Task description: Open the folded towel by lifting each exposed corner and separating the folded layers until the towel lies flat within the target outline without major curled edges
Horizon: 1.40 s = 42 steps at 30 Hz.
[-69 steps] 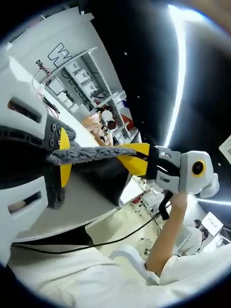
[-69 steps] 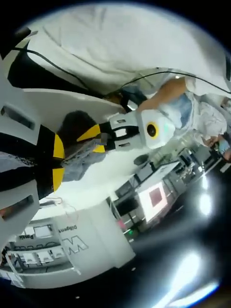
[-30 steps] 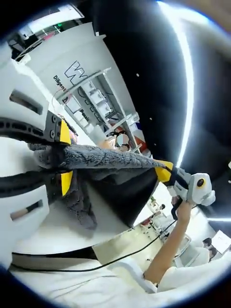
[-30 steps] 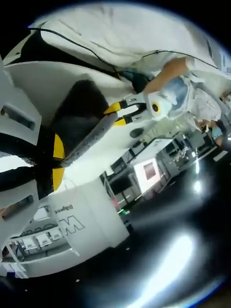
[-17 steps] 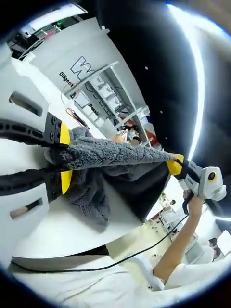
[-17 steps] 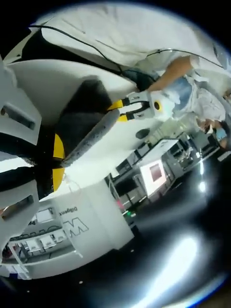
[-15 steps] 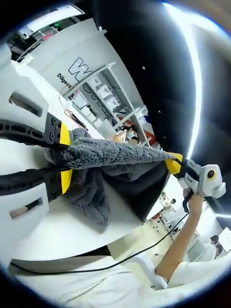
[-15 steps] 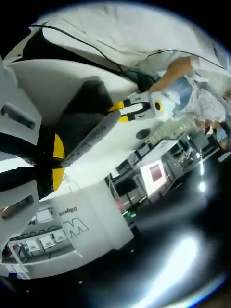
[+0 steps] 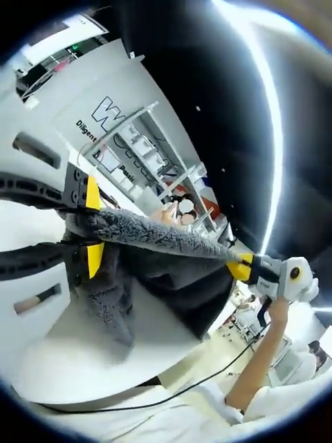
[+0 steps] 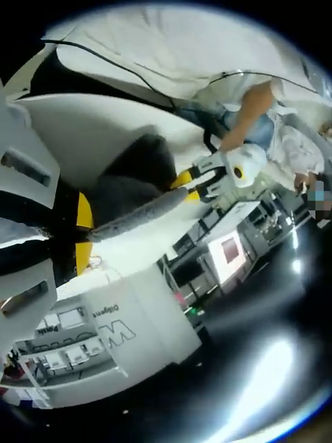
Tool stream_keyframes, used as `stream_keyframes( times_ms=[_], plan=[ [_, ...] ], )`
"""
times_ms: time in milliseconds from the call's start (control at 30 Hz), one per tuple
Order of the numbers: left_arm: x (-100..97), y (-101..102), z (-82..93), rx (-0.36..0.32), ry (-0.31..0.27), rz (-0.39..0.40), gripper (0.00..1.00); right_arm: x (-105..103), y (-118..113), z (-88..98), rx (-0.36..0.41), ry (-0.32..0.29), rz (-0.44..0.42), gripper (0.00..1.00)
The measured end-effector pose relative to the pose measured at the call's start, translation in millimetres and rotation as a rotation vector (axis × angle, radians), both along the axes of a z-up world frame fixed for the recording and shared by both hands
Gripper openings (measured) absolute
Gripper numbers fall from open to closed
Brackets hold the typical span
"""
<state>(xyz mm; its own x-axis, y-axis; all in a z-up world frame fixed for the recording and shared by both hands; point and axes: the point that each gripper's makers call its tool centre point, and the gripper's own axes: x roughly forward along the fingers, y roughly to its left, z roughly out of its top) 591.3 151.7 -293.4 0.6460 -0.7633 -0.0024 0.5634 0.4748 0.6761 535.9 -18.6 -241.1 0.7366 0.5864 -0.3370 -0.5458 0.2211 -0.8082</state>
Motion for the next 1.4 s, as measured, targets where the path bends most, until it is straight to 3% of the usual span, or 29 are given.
stream_keyframes(
  times_ms=[133, 233, 467, 567, 633, 700, 733, 800, 933, 967, 1000, 1033, 1067, 1100, 1133, 1167, 1200, 1267, 1300, 1333, 1367, 1400],
  plan=[
    [8.9, 2.7, 30.0, -0.031, -0.053, 0.011, 0.12, -1.0, -0.4, -0.4, 0.008, 0.012, 0.000, 0.00],
    [11.9, 0.5, 51.5, 0.007, -0.153, 0.015, 0.10, -1.0, -1.0, -3.8, 0.003, 0.024, -0.002, 0.00],
    [29.8, -8.9, 70.9, 0.040, -0.170, 0.017, 0.09, -1.9, 0.4, -6.9, 0.006, 0.042, 0.004, 0.00],
    [32.2, -12.3, 80.3, 0.068, -0.202, 0.014, 0.09, -2.6, 0.7, -7.8, 0.010, 0.049, 0.007, 0.00],
    [32.1, -13.1, 91.0, 0.107, -0.260, 0.021, 0.08, -4.2, 2.0, -10.8, 0.009, 0.064, 0.015, 0.00],
    [39.8, -3.7, 104.4, 0.289, -0.417, 0.113, 0.08, -11.2, 10.5, -20.0, 0.017, 0.121, 0.068, 0.00],
    [34.5, -9.6, 105.8, 0.305, -0.451, 0.083, 0.08, -13.3, 13.8, -21.8, 0.026, 0.135, 0.085, 0.00],
    [30.9, -9.9, 102.8, 0.313, -0.440, 0.082, 0.07, -14.3, 17.8, -31.9, 0.020, 0.190, 0.079, 0.00],
    [18.2, -10.1, 95.8, 0.297, -0.434, 0.036, 0.07, -11.4, 17.2, -42.6, -0.022, 0.204, 0.061, 0.00],
    [14.3, -10.4, 91.6, 0.262, -0.392, 0.016, 0.07, -13.1, 17.5, -45.3, -0.026, 0.217, 0.072, 0.00],
    [11.0, -10.8, 85.4, 0.277, -0.369, -0.004, 0.07, -15.5, 18.3, -47.9, -0.026, 0.233, 0.084, 0.00],
    [5.2, -8.9, 75.0, 0.407, -0.427, -0.005, 0.07, -23.6, 22.1, -53.8, 0.002, 0.297, 0.119, 0.00],
    [-0.8, -10.0, 67.3, 0.507, -0.483, -0.034, 0.07, -25.7, 21.6, -55.8, 0.011, 0.322, 0.117, 0.00],
    [-16.5, -14.5, 53.9, 0.599, -0.514, -0.140, 0.07, -26.3, 20.2, -56.7, 0.008, 0.329, 0.114, 0.00],
    [-25.0, -15.9, 48.2, 0.574, -0.464, -0.188, 0.07, -28.7, 18.7, -60.3, 0.000, 0.351, 0.111, 0.00],
    [-32.6, -16.3, 43.7, 0.515, -0.352, -0.210, 0.07, -28.9, 18.5, -60.9, -0.002, 0.354, 0.112, 0.00],
    [-35.8, -15.4, 45.4, 0.495, -0.322, -0.203, 0.07, -30.0, 18.6, -63.3, -0.006, 0.365, 0.115, 0.00],
    [-35.0, -14.4, 50.4, 0.501, -0.377, -0.169, 0.07, -27.2, 18.6, -65.0, -0.015, 0.360, 0.102, 0.00],
    [-34.3, -15.1, 47.9, 0.544, -0.400, -0.185, 0.07, -23.9, 18.4, -64.8, -0.018, 0.356, 0.087, 0.00],
    [-34.1, -14.8, 46.5, 0.535, -0.381, -0.185, 0.07, -23.1, 17.8, -65.1, -0.013, 0.363, 0.074, 0.00],
    [-31.5, -11.1, 39.9, 0.518, -0.297, -0.177, 0.07, -24.8, 17.8, -69.1, -0.004, 0.403, 0.059, 0.00],
    [-32.5, -10.6, 39.4, 0.531, -0.307, -0.184, 0.07, -27.9, 18.7, -72.1, -0.007, 0.421, 0.066, 0.00]
  ],
)
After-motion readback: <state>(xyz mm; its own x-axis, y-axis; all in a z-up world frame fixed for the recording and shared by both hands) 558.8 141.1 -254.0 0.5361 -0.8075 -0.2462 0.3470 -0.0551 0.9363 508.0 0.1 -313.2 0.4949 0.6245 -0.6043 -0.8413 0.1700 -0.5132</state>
